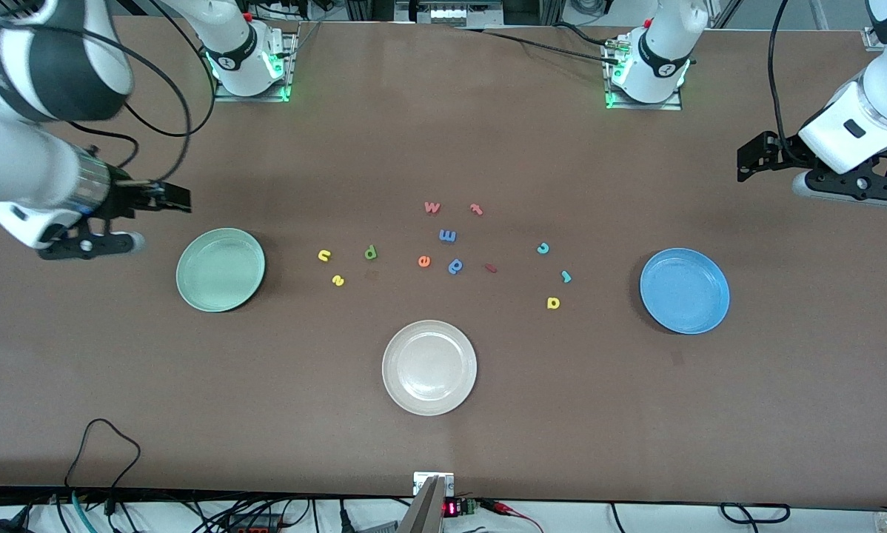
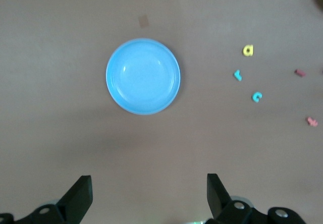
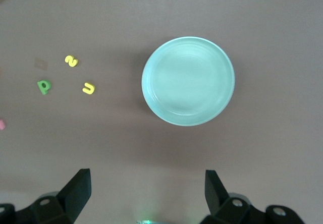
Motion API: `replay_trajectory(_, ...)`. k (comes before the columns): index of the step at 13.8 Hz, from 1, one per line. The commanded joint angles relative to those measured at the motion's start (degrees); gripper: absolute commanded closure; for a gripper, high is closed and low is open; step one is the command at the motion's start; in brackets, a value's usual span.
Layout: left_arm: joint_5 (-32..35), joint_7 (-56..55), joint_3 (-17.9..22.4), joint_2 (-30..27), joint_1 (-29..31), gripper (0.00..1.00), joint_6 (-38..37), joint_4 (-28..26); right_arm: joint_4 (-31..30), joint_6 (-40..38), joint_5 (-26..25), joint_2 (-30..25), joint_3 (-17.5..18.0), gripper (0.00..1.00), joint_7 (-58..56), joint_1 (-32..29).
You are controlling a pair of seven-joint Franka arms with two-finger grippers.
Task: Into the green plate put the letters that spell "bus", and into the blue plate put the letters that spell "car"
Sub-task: 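Reach the right gripper to yellow letters while the left gripper reaches yellow a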
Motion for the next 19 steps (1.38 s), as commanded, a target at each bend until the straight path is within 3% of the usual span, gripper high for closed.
replay_trajectory(1,0.3,0.5,-0.1,1.7,0.1,0.0,-3.9,0.7,-9.6,10.5,0.5,-1.3,4.0,0.0,3.7,0.4)
replay_trajectory(5,0.1,0.7,-0.1,6.7,-0.4,0.0,-6.8,0.5,-19.0,28.0,0.5,2.2,9.4,0.0,8.0,0.7)
replay_trajectory(8,-5.9,-0.3,-0.1,12.4,-0.5,0.0,-4.2,0.5,-19.2,36.6,-0.1,7.5,10.3,0.0,8.6,3.0)
replay_trajectory(11,-7.2,-9.0,-2.4,17.4,-2.7,0.0,6.2,-0.1,-15.9,40.8,-5.9,12.3,10.3,0.0,8.3,5.6)
replay_trajectory(13,-6.1,-15.4,-2.7,20.8,-6.1,0.0,12.5,-0.1,-13.4,40.7,-6.3,14.8,10.3,0.0,8.7,6.4)
replay_trajectory(16,-1.1,-14.7,-3.0,26.5,-10.1,0.0,25.2,0.0,-9.7,40.8,-6.8,19.4,10.3,0.0,8.3,8.5)
replay_trajectory(17,-0.5,-14.7,-3.0,28.5,-11.9,0.02,29.8,0.0,-9.0,40.9,-6.9,20.1,10.2,0.14,8.1,9.1)
replay_trajectory(19,-0.3,-14.7,-3.0,32.4,-13.3,0.11,38.9,0.1,-9.0,40.9,-7.3,20.6,10.1,0.32,8.0,9.1)
